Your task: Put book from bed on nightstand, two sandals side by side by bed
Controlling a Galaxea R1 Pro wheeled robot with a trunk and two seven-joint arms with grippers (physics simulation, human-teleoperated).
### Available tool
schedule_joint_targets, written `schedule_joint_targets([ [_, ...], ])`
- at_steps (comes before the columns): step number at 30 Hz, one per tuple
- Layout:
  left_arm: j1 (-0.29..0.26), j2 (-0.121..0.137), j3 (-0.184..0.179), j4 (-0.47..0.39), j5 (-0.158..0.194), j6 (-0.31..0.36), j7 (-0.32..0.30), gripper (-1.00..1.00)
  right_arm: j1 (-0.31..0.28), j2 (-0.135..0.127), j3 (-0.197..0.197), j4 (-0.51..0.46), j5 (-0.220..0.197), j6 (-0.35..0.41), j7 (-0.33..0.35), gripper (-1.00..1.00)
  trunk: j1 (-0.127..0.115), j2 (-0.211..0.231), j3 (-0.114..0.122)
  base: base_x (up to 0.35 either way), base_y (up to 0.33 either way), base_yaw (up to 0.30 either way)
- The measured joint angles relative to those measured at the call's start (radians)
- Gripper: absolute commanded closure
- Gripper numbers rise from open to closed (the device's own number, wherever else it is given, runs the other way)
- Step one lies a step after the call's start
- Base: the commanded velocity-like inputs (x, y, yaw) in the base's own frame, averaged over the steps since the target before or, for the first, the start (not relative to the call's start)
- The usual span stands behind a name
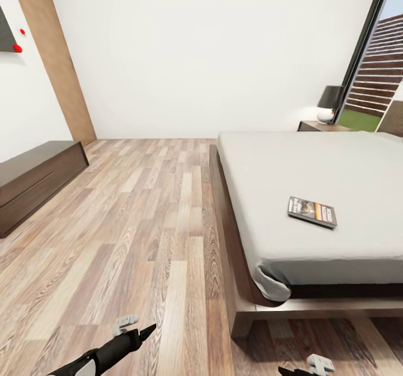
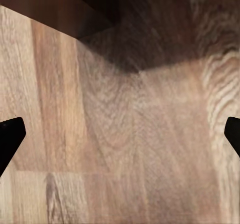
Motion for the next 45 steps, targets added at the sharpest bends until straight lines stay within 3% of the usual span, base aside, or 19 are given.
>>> schedule_joint_targets([
  [24, 0.000, -0.002, -0.001, 0.000, 0.000, 0.002, -0.011, -1.00, 0.000, 0.004, 0.003, 0.000, 0.000, 0.001, 0.000, -1.00, -0.011, 0.006, 0.093, 0.000, 0.000, 0.000],
  [45, 0.000, -0.005, -0.001, 0.000, 0.000, 0.000, -0.011, -1.00, 0.000, 0.007, 0.005, 0.002, 0.000, 0.000, 0.000, -1.00, -0.091, 0.152, 0.159, 0.000, 0.000, 0.000],
])
